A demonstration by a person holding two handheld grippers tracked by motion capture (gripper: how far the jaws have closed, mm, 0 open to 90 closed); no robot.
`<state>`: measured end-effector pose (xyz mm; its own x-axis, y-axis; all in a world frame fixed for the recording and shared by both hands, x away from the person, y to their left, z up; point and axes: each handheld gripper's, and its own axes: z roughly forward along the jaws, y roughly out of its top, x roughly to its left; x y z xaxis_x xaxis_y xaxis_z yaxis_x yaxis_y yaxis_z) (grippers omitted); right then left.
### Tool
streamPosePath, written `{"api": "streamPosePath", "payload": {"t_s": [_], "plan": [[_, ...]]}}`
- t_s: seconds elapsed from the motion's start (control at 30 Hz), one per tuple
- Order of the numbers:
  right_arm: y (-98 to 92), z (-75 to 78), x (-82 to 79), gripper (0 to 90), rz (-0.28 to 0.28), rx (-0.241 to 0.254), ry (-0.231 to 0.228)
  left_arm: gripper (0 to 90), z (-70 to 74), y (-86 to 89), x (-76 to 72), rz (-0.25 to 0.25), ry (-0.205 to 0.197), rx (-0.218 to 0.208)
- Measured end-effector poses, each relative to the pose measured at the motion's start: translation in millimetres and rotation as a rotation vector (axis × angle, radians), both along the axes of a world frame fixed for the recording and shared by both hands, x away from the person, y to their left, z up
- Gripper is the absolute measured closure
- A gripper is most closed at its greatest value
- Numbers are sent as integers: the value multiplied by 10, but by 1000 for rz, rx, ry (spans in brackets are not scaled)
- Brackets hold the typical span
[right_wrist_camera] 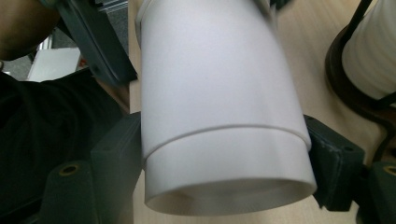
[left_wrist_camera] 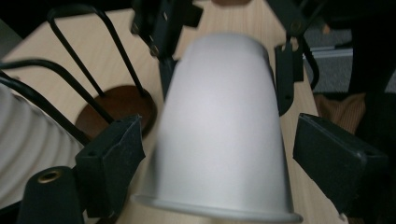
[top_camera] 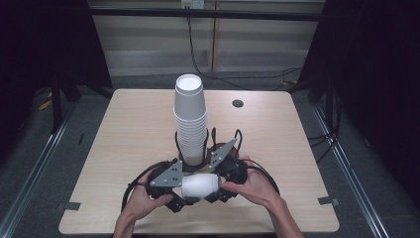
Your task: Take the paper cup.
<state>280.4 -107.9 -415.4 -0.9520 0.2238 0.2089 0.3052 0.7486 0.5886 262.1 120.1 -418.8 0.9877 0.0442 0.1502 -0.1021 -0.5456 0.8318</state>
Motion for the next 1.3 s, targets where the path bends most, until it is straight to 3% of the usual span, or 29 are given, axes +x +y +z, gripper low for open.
{"api": "streamPosePath", "payload": {"t_s": [0.17, 0.23, 0.43, 0.57, 0.8, 0.93, 1.3], "plan": [[-41, -25, -11, 230, -14, 9, 1, 159, 25, 88, 12, 34, 9, -34], [-101, -14, 13, 229, -41, 45, -7, 158, 10, 172, 33, 67, 23, -84], [-218, -34, 32, 229, -92, 91, -11, 157, -61, 283, 52, 109, 46, -117], [-262, -48, 24, 228, -119, 126, -24, 157, -96, 307, 45, 112, 77, -151], [-300, -122, -14, 227, -157, 166, -32, 167, -175, 281, 44, 170, 107, -197], [-324, -195, -62, 228, -197, 222, -64, 158, -225, 345, 55, 194, 126, -233], [-326, -331, -107, 227, -201, 322, -69, 159, -320, 429, 28, 226, 142, -301]]}}
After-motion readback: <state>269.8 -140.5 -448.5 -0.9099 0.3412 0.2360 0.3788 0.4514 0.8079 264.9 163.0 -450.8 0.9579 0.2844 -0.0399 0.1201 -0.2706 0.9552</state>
